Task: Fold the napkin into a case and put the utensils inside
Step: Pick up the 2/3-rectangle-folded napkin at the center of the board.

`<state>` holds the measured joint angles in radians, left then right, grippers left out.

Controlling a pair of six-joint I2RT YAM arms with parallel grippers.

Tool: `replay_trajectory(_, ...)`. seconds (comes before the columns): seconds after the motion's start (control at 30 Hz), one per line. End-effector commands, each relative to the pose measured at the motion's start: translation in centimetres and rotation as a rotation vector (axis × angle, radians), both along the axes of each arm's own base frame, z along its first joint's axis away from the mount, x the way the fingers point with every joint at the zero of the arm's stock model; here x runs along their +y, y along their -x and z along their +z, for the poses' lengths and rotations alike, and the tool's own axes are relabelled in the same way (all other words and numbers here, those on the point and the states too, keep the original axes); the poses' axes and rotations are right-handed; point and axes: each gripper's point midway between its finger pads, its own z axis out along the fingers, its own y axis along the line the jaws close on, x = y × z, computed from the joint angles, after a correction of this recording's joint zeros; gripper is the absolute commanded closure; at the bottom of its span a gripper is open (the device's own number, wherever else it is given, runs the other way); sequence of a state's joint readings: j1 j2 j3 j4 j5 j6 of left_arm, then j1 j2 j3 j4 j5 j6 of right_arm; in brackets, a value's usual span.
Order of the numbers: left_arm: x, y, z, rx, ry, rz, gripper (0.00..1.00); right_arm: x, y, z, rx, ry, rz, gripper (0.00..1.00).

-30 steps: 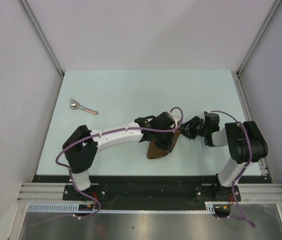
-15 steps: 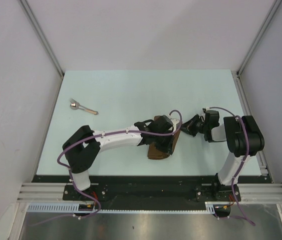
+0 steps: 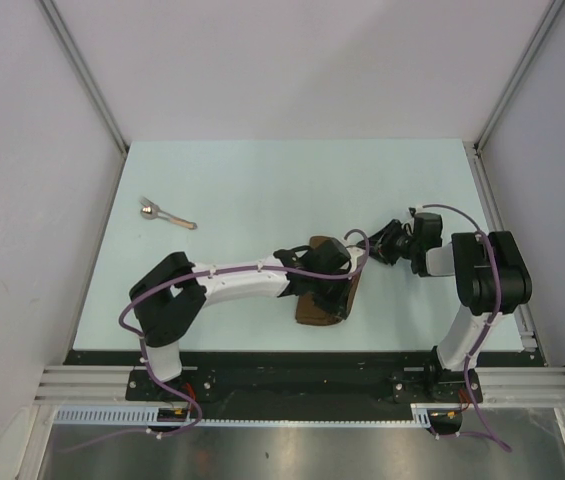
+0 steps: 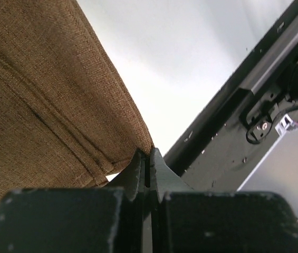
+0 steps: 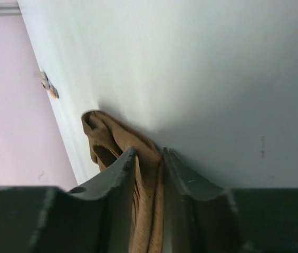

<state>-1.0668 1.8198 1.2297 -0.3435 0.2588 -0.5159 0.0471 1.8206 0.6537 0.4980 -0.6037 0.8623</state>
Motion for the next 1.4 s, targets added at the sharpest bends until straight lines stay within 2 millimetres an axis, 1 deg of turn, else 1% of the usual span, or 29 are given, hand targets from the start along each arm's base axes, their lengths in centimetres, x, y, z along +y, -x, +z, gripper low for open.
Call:
replay_trajectory(0.0,-0.2,1.2,1.1,0.061,0.027,-0.032,1.0,-2.3,-0.6,-0.5,-0.009,0.085,-0.07,0.64)
replay_trajectory(0.07,-0.5,1.1,1.4,0.061,0.037,-0.032,1.0,-2.2,-0.4,-0.5,-0.01,0.079,-0.071,0.66)
replay_trajectory(0.1,-0.5,1.0,1.4,0.063,0.038,-0.032,1.0,-2.0,0.1,-0.6,-0.005,0.067,-0.063,0.68)
replay_trajectory(0.13,-0.6,1.1,1.6,0.063,0.043,-0.036,1.0,-1.9,-0.1,-0.4,-0.013,0.051,-0.064,0.72)
replay_trajectory(0.17,-0.6,1.2,1.6,0.067,0.046,-0.039,1.0,-1.8,-0.1,-0.3,-0.015,0.044,-0.062,0.8)
replay_trajectory(0.23,-0.8,1.4,1.7,0.077,0.054,-0.047,1.0,-1.7,-0.2,-0.4,-0.019,0.035,-0.057,0.89)
replay_trajectory(0.27,-0.6,1.6,1.3,0.085,0.049,-0.05,1.0,-1.7,-0.3,-0.4,-0.017,0.027,-0.058,1.0)
replay_trajectory(0.3,-0.7,1.8,1.4,0.093,0.057,-0.058,1.0,-1.5,-0.4,-0.3,-0.022,0.02,-0.054,1.0)
replay_trajectory(0.47,-0.3,2.2,0.2,0.111,0.049,-0.063,1.0,-1.6,-0.4,0.5,-0.043,0.02,-0.053,1.0)
replay_trajectory(0.5,-0.3,2.2,0.1,0.111,0.045,-0.061,1.0,-1.6,-0.2,0.4,-0.036,0.026,-0.05,1.0)
replay_trajectory(0.53,-0.3,2.1,0.2,0.109,0.046,-0.057,1.0,-1.6,-0.2,0.6,-0.034,0.03,-0.047,0.98)
replay_trajectory(0.6,-0.3,2.0,0.6,0.102,0.055,-0.051,1.0,-1.9,0.3,0.2,-0.013,0.048,-0.04,0.79)
replay_trajectory(0.63,-0.4,1.9,0.9,0.097,0.062,-0.047,1.0,-2.1,0.5,0.2,-0.007,0.057,-0.039,0.63)
replay_trajectory(0.67,-0.3,1.7,1.1,0.097,0.063,-0.041,1.0,-2.3,0.6,0.4,-0.022,0.088,-0.03,0.59)
replay_trajectory(0.7,-0.4,1.6,1.3,0.093,0.066,-0.037,1.0,-2.5,1.5,-0.2,0.016,0.107,-0.026,0.54)
replay_trajectory(0.73,-0.5,1.4,1.8,0.086,0.075,-0.033,1.0,-2.7,1.8,-0.1,0.02,0.124,-0.02,0.45)
replay_trajectory(0.77,-0.5,1.2,2.1,0.081,0.078,-0.028,1.0,-3.0,2.6,-0.1,0.034,0.156,-0.021,0.41)
replay_trajectory(0.83,-0.5,1.0,2.6,0.078,0.086,-0.024,1.0,-3.2,3.6,0.0,0.048,0.167,-0.022,0.35)
replay_trajectory(0.87,-0.6,1.0,2.8,0.079,0.091,-0.026,1.0,-3.0,4.7,-0.3,0.069,0.163,-0.014,0.34)
replay_trajectory(0.9,-0.6,1.0,2.9,0.082,0.089,-0.027,1.0,-2.7,5.2,0.2,0.065,0.147,-0.016,0.33)
replay_trajectory(0.97,-0.8,0.9,3.3,0.076,0.099,-0.031,1.0,-1.9,5.9,0.5,0.06,0.126,-0.005,0.31)
replay_trajectory(1.0,-0.9,0.9,3.5,0.077,0.101,-0.032,1.0,-1.5,6.8,0.1,0.082,0.1,-0.01,0.31)
replay_trajectory(1.03,-0.9,0.9,3.7,0.074,0.105,-0.033,1.0,-1.2,7.0,0.1,0.08,0.086,-0.007,0.31)
replay_trajectory(1.07,-1.0,0.9,3.8,0.075,0.107,-0.035,1.0,-0.8,6.9,0.2,0.063,0.073,-0.002,0.31)
replay_trajectory(1.1,-1.0,1.0,3.8,0.079,0.108,-0.035,1.0,-0.2,7.2,-0.2,0.074,0.072,0.013,0.32)
replay_trajectory(1.2,-1.0,1.1,4.2,0.078,0.114,-0.04,1.0,0.6,7.2,-0.5,0.079,0.061,0.02,0.35)
replay_trajectory(1.37,-0.9,1.0,4.4,0.074,0.116,-0.039,1.0,0.8,7.0,-1.0,0.084,0.043,0.006,0.43)
